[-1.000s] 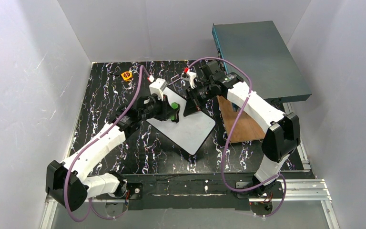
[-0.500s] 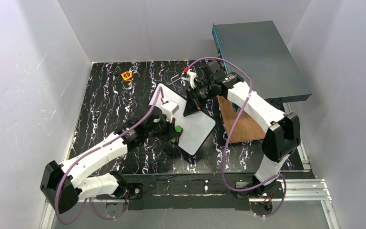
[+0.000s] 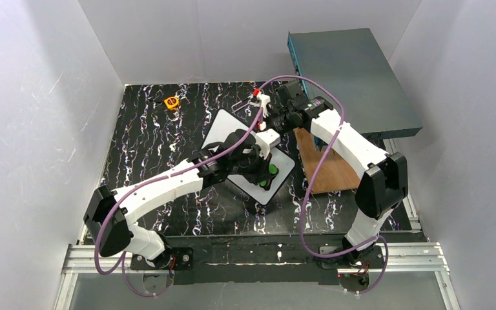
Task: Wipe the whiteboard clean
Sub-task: Erase the center of the board with the whiteboard, then place the whiteboard eraser at the center of the board.
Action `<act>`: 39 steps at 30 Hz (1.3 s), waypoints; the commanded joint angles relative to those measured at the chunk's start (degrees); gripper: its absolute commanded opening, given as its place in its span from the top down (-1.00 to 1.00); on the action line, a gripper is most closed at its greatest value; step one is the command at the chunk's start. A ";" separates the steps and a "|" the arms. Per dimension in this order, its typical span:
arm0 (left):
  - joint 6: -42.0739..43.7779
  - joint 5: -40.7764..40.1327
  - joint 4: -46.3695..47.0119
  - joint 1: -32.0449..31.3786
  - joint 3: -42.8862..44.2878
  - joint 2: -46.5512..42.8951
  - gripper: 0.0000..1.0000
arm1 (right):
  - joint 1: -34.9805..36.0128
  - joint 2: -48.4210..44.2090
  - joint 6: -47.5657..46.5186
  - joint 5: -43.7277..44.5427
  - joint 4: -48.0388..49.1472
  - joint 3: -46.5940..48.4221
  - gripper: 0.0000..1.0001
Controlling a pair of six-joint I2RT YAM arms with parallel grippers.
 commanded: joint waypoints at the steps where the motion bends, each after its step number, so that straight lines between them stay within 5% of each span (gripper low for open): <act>1: 3.04 2.60 0.03 -0.22 4.08 0.20 1.00 | 0.17 -4.82 1.91 -6.26 1.55 0.90 0.97; 10: 4.79 -4.66 -4.84 4.93 3.73 -0.01 1.00 | -0.05 -5.88 2.05 -6.65 1.60 0.36 0.97; 19: 6.44 5.08 -2.31 -1.86 -0.18 -1.29 1.00 | -0.15 -5.66 1.42 -5.85 1.24 0.54 0.97; 25: -5.05 -4.47 6.13 -1.66 -19.73 -19.66 1.00 | -0.23 -5.70 -0.96 -3.92 0.12 0.82 0.97; 31: -19.76 -12.36 2.91 5.50 -35.17 -36.99 1.00 | 0.08 -4.64 -5.07 -3.23 -3.04 2.70 0.97; 39: -28.55 -12.97 1.33 14.85 -41.11 -38.51 0.92 | 0.74 -7.47 -14.14 1.60 -8.15 1.99 0.97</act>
